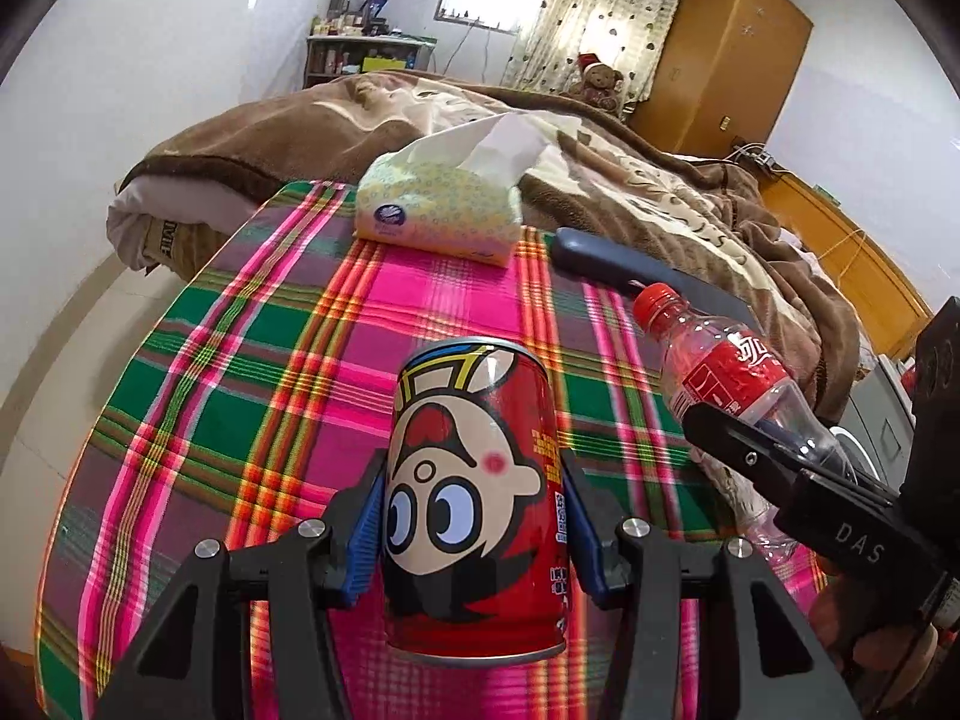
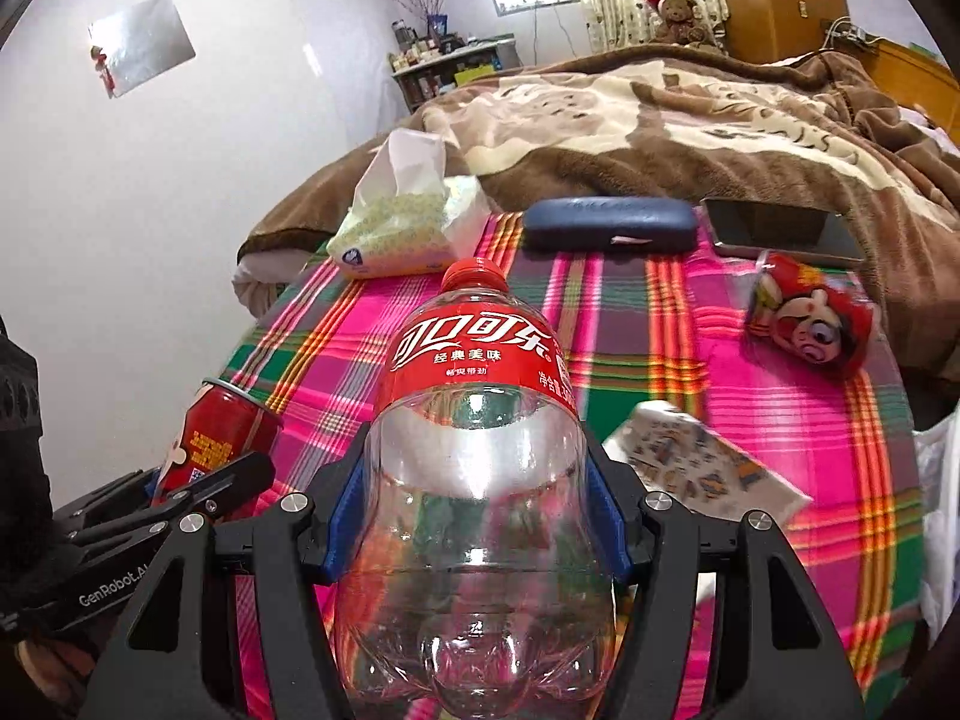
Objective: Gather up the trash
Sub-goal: 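Lift the bottle with the right tool while the left tool lifts the can toward the bin, then release the bottle into the bin with the right tool while the left tool drops the can in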
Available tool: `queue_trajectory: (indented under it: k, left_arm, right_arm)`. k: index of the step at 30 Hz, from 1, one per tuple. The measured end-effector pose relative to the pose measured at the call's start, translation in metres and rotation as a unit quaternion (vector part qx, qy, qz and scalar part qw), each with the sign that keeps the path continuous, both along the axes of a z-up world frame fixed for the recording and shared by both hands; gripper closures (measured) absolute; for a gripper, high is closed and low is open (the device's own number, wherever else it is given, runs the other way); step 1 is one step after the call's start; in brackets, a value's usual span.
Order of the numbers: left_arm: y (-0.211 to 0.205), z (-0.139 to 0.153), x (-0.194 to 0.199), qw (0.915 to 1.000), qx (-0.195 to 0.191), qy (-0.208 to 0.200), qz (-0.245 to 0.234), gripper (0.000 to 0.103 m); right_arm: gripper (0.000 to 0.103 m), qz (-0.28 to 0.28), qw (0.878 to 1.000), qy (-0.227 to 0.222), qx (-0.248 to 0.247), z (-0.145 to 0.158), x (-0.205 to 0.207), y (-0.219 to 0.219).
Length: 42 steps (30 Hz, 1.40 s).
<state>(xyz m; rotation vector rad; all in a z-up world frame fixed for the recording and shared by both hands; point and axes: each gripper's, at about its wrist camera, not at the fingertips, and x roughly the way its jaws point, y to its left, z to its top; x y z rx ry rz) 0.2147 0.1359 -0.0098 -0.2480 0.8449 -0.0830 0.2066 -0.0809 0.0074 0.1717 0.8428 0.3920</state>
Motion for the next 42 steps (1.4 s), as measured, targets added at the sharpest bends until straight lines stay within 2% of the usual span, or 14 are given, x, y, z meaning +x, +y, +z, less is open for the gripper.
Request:
queue_trajectory:
  k: [11,20,30,42]
  left_arm:
    - [-0.045,0.022,-0.021,0.9991,-0.002,-0.026,-0.033,0.051]
    - [-0.101,0.037,-0.031,0.9958,0.0,-0.042,-0.081,0.051]
    - [-0.174,0.043,-0.034,0.9883,-0.003,-0.049,-0.144,0.051]
    - [-0.263,0.043,-0.032,0.9751,-0.01,-0.044,-0.217,0.051]
  right_arm:
    - [0.04,-0.036,0.999,-0.023,0.016,0.015,-0.026,-0.051]
    - [0.04,-0.08,0.996,-0.04,0.021,0.023,-0.043,-0.097]
    - [0.04,-0.146,0.988,-0.042,0.018,0.02,-0.061,-0.167]
    - [0.04,-0.214,0.976,-0.037,0.007,0.016,-0.076,-0.23]
